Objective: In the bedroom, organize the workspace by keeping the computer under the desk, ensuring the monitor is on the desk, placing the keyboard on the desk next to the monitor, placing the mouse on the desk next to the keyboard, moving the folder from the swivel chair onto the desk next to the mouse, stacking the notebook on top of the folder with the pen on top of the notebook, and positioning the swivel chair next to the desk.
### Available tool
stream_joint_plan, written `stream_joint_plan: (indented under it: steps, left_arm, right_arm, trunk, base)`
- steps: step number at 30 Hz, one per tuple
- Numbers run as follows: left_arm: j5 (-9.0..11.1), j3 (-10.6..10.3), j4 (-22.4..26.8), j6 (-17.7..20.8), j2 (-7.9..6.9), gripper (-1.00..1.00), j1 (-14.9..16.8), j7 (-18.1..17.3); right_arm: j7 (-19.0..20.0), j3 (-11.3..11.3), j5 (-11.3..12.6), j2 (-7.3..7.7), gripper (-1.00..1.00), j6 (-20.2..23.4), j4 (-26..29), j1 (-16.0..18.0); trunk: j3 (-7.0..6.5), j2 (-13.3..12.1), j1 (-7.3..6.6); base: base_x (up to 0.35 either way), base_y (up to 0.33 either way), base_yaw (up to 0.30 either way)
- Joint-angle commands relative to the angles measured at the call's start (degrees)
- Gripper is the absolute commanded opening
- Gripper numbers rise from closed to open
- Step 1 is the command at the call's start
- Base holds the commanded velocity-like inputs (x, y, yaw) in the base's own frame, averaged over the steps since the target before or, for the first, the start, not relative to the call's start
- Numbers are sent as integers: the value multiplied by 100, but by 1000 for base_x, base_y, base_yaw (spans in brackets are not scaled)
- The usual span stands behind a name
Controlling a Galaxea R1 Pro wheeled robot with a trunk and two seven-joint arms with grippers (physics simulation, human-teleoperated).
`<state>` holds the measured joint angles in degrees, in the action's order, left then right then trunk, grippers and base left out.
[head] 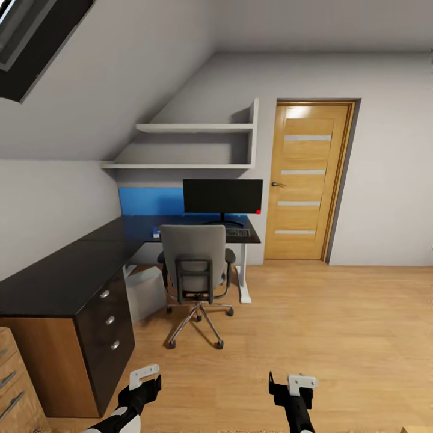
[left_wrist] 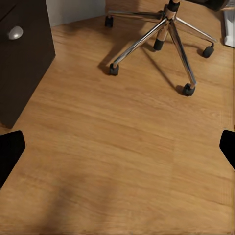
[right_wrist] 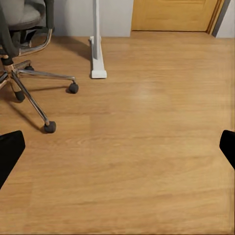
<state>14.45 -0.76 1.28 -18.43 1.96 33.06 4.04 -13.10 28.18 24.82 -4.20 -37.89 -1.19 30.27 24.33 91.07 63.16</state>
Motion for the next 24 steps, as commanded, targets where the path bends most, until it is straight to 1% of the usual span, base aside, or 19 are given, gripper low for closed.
stream_joint_plan:
  steps: [1, 13, 15, 17, 18, 20, 21, 24]
  left_arm:
    - [14, -12, -4, -19, 0, 100, 5, 18]
    - [14, -12, -4, -6, -9, 100, -3, 91]
    - [14, -12, -4, -4, -10, 100, -42, 98]
    - [14, -12, -4, -5, -11, 100, -123, 102]
    - [14, -12, -4, -4, -11, 100, -166, 105]
    - [14, -12, -4, -5, -12, 100, -197, 105]
    - [14, -12, -4, -8, -12, 100, -243, 109]
    - [14, -12, -4, -22, -12, 100, -398, 111]
  right_arm:
    - [-28, 48, 21, -4, 100, -16, -13, 6]
    - [-26, 40, -1, 38, 100, 1, -13, 4]
    - [-26, 39, -2, 56, 100, 17, -16, -5]
    - [-26, 39, -2, 116, 100, 26, -19, -63]
    - [-26, 41, -3, 166, 100, 30, -20, -149]
    - [-26, 41, -3, 205, 100, 32, -20, -252]
    - [-26, 40, -3, 234, 100, 34, -21, -345]
    - [-26, 41, -3, 268, 100, 27, -21, -450]
  trunk:
    - [-12, -37, -26]
    - [-227, -518, -290]
    - [-263, -599, -334]
    - [-299, -679, -377]
    - [-317, -719, -399]
    - [-353, -799, -443]
    - [-371, -839, -465]
    - [-425, -960, -531]
  base:
    - [-306, -82, 0]
    - [-312, -94, 0]
    - [-313, -98, 0]
    - [-267, -85, 0]
    - [-159, -51, 0]
    - [-114, -37, 0]
    - [-65, -21, 0]
    - [-42, -14, 0]
